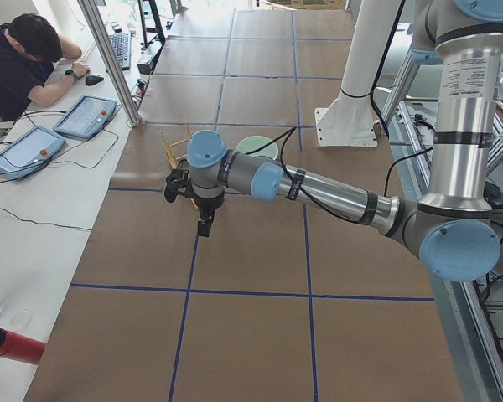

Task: Place plate on rack

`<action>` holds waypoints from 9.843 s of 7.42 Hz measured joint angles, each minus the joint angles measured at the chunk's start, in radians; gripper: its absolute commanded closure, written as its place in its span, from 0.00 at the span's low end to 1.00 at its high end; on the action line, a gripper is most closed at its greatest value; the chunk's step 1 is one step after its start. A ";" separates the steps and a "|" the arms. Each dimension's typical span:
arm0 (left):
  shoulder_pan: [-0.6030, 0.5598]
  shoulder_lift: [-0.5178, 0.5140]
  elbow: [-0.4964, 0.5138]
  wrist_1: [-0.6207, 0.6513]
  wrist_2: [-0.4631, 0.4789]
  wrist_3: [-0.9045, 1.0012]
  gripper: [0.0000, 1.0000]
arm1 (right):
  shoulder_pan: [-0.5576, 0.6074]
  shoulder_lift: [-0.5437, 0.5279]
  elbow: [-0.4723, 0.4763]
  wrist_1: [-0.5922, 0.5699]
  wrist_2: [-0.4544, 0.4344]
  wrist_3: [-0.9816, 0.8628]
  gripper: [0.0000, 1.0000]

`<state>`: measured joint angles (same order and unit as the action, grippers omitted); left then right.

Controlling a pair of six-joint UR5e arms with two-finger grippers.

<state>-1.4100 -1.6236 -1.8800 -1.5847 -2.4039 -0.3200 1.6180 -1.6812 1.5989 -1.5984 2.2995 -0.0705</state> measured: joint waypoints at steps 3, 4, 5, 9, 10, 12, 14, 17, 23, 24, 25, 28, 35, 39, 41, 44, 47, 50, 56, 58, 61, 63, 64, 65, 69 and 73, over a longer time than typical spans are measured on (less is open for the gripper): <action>0.245 -0.260 -0.037 0.009 0.051 -0.574 0.00 | -0.001 0.000 0.000 0.000 0.000 0.000 0.00; 0.338 -0.363 -0.013 0.024 0.072 -0.745 0.00 | -0.001 0.000 0.001 0.000 0.000 0.000 0.00; 0.429 -0.478 0.039 0.067 0.121 -0.882 0.00 | -0.001 0.000 0.001 0.000 0.000 0.000 0.00; 0.679 -0.807 0.376 0.208 0.323 -1.078 0.01 | 0.000 0.000 0.001 0.000 0.000 0.000 0.00; 0.728 -0.839 0.443 0.211 0.345 -1.097 0.05 | 0.000 0.000 0.001 0.000 0.000 0.000 0.00; 0.802 -0.853 0.514 0.211 0.377 -1.120 0.21 | 0.000 0.000 0.001 0.000 0.000 0.000 0.00; 0.840 -0.846 0.528 0.211 0.388 -1.124 0.34 | 0.000 0.000 0.001 0.000 0.000 0.000 0.00; 0.858 -0.827 0.519 0.213 0.387 -1.125 0.71 | 0.000 0.000 0.001 0.000 0.000 0.000 0.00; 0.858 -0.806 0.490 0.215 0.373 -1.126 1.00 | 0.000 0.000 0.000 0.000 0.000 0.000 0.00; 0.851 -0.798 0.434 0.215 0.353 -1.128 1.00 | 0.000 0.000 0.000 0.000 0.000 0.000 0.00; 0.831 -0.791 0.370 0.217 0.322 -1.132 1.00 | -0.001 0.000 0.001 0.000 0.000 0.000 0.00; 0.670 -0.787 0.185 0.184 0.164 -1.134 1.00 | 0.000 0.000 0.001 0.000 0.000 0.000 0.00; 0.322 -0.604 0.233 -0.979 0.089 -1.487 1.00 | 0.000 0.000 0.000 0.000 0.000 0.000 0.00; 0.314 -0.534 0.478 -1.470 0.337 -1.603 1.00 | 0.000 0.000 0.000 0.000 0.000 0.000 0.00; 0.320 -0.518 0.526 -1.516 0.372 -1.609 1.00 | 0.000 0.000 0.000 0.000 0.000 0.000 0.00; 0.331 -0.510 0.572 -1.556 0.410 -1.607 1.00 | -0.001 0.000 0.000 0.000 0.000 0.000 0.00; 0.362 -0.511 0.582 -1.556 0.450 -1.606 1.00 | 0.000 0.000 0.000 0.000 0.000 0.000 0.00; 0.399 -0.510 0.601 -1.555 0.477 -1.600 1.00 | -0.001 0.000 0.000 0.000 0.000 0.000 0.00; 0.449 -0.503 0.645 -1.547 0.483 -1.567 0.00 | 0.000 0.000 0.000 0.000 0.000 0.000 0.00; 0.450 -0.503 0.645 -1.542 0.491 -1.567 0.00 | -0.001 0.000 0.000 0.000 0.000 0.000 0.00; 0.421 -0.496 0.590 -1.348 0.346 -1.513 0.00 | -0.001 0.000 0.000 0.000 0.000 0.000 0.00; 0.356 -0.428 0.446 -1.000 0.166 -1.279 0.00 | 0.000 0.000 0.000 0.000 0.000 0.000 0.00; 0.326 -0.374 0.373 -0.801 0.124 -1.079 0.00 | 0.000 0.000 0.000 0.000 0.000 0.000 0.00; 0.291 -0.314 0.327 -0.637 0.107 -0.854 0.00 | 0.000 0.000 0.000 0.000 0.000 0.000 0.00; 0.031 -0.135 0.287 -0.211 0.096 0.081 0.00 | 0.000 0.000 0.000 0.000 0.000 0.000 0.00; -0.173 -0.031 0.295 -0.025 0.073 0.416 0.00 | 0.000 0.000 0.000 0.000 0.000 0.000 0.00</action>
<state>-1.5833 -1.6541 -1.5852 -1.6099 -2.3312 0.0963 1.6179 -1.6813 1.5987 -1.5984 2.2994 -0.0705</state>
